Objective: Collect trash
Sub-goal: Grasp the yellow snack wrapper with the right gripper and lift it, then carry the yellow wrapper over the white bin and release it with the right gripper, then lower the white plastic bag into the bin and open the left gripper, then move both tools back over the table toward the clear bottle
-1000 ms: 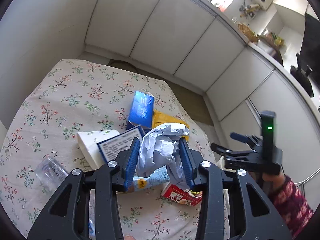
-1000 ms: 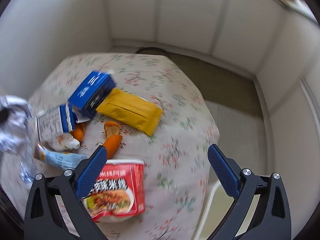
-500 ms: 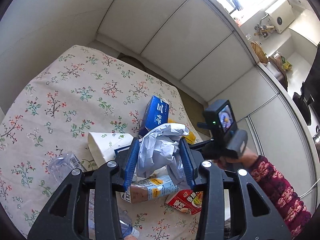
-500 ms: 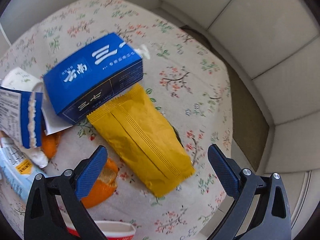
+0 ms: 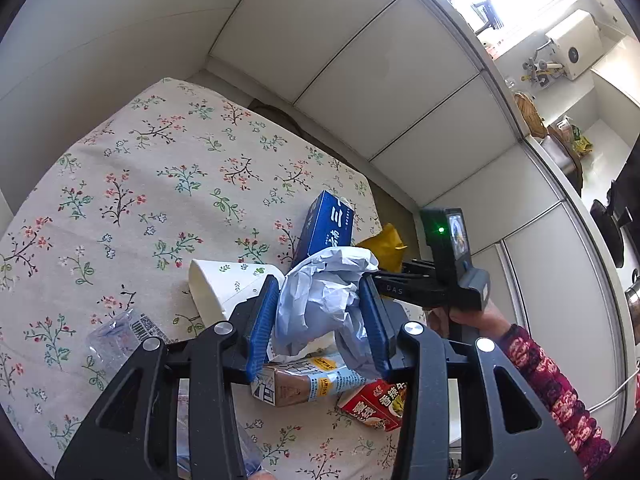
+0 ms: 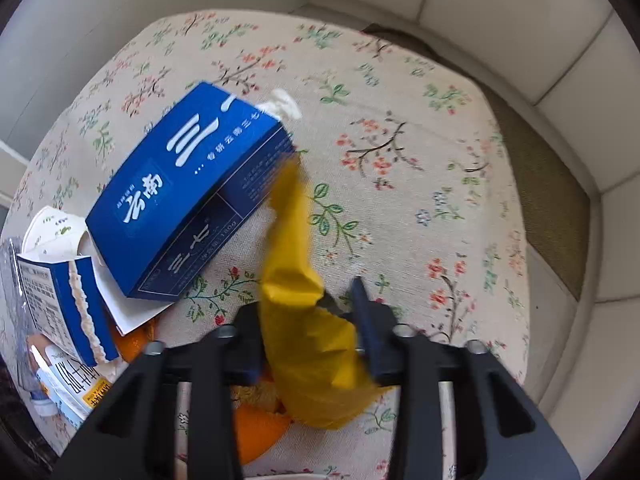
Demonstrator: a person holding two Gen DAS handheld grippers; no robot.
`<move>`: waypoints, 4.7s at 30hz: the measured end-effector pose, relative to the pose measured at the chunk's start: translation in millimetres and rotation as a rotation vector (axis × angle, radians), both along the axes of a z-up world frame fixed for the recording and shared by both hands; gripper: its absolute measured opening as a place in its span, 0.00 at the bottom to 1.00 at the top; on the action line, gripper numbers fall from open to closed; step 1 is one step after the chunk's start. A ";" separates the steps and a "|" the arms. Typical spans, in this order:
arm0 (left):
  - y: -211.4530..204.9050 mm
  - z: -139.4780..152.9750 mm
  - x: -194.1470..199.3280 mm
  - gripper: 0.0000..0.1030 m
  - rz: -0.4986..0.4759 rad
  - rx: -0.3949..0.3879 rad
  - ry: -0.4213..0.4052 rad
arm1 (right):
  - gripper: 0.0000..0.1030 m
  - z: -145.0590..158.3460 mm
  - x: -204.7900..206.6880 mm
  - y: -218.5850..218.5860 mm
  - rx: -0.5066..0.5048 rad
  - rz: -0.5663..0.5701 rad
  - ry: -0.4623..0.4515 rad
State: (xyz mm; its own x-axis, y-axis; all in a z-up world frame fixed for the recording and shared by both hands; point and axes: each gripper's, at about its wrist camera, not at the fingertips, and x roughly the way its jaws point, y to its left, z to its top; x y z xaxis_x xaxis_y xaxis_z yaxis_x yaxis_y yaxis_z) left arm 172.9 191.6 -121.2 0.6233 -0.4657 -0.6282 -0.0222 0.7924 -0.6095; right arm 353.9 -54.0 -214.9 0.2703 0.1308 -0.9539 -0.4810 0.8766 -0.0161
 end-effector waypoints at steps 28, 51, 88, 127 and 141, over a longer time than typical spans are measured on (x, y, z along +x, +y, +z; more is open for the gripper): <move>-46.5 42.8 -37.1 0.38 -0.013 0.079 -0.152 | 0.18 158.0 -174.9 -18.4 0.256 -0.264 -0.417; -158.6 96.0 -107.2 0.38 -0.052 0.166 -0.305 | 0.18 173.8 -259.9 -180.9 0.167 -0.690 -0.639; -402.4 74.9 -69.9 0.41 -0.428 0.241 -0.248 | 0.89 161.2 -351.0 -358.2 -0.054 -1.242 -0.744; -300.0 70.6 -69.7 0.93 -0.020 0.547 -0.226 | 0.93 165.2 -309.9 -222.8 -0.105 -0.945 -0.858; -168.3 32.1 -74.6 0.93 0.272 0.595 -0.020 | 0.93 158.1 -280.4 -117.3 -0.055 -0.694 -0.847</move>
